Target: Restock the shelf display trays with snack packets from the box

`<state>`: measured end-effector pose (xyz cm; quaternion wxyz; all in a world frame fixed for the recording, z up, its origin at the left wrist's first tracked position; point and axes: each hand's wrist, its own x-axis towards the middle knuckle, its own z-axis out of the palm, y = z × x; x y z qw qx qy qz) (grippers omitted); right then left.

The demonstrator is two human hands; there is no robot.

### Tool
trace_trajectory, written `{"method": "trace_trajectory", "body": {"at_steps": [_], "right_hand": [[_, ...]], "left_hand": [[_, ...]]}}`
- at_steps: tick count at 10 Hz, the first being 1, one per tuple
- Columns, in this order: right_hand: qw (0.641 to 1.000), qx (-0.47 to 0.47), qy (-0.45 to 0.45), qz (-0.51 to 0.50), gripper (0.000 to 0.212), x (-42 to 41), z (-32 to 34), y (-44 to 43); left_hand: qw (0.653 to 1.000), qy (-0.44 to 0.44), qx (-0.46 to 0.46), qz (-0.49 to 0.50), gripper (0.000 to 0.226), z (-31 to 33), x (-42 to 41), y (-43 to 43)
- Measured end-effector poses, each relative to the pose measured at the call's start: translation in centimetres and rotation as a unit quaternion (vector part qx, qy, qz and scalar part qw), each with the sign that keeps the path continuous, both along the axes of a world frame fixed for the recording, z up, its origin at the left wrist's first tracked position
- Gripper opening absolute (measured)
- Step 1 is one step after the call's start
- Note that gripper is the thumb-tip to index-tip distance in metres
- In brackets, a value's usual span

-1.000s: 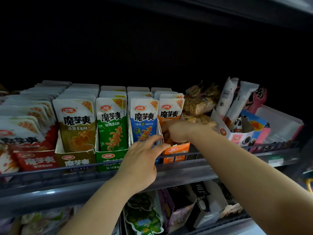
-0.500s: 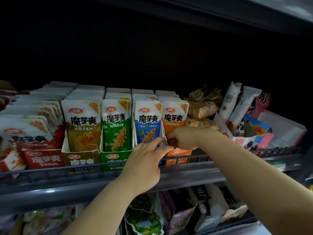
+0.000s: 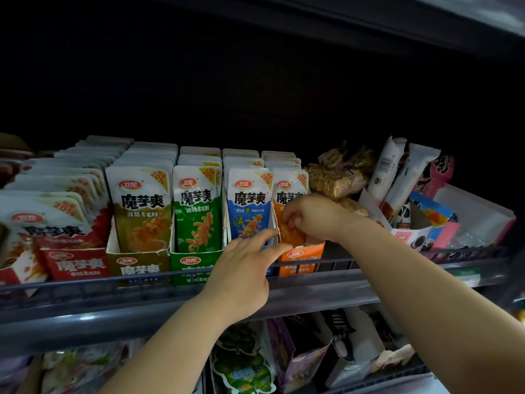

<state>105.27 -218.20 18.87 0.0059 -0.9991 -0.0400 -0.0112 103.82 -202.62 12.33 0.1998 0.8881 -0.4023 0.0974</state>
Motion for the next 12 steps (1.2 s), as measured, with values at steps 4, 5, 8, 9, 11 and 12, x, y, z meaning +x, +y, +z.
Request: {"method": "trace_trajectory", "body": {"at_steps": [4, 5, 8, 9, 11, 12], "right_hand": [[0.98, 0.055, -0.191, -0.022, 0.065, 2.0, -0.7, -0.2], [0.985, 0.058, -0.161, -0.034, 0.064, 2.7, -1.0, 0.1], [0.963, 0.116, -0.239, -0.032, 0.061, 2.0, -1.2, -0.3], [0.934, 0.156, -0.318, -0.05, 0.054, 0.5, -0.7, 0.0], [0.907, 0.24, -0.336, -0.08, 0.037, -4.4, 1.2, 1.5], [0.878, 0.343, -0.323, -0.081, 0.026, -9.5, 1.0, 3.0]], "left_hand": [[1.0, -0.006, 0.001, 0.004, 0.066, 0.1, -0.2, 0.0], [1.0, -0.013, 0.002, 0.004, 0.066, 0.1, -0.2, 0.1], [0.999, -0.024, 0.021, 0.0, 0.072, -0.2, 0.1, 0.2], [1.0, -0.018, 0.01, 0.008, 0.07, 0.4, -0.5, 0.7], [0.982, -0.151, -0.105, 0.035, 0.058, 1.6, -2.6, 3.2], [0.969, -0.167, -0.182, 0.021, 0.049, 0.7, -5.3, 5.8]]}}
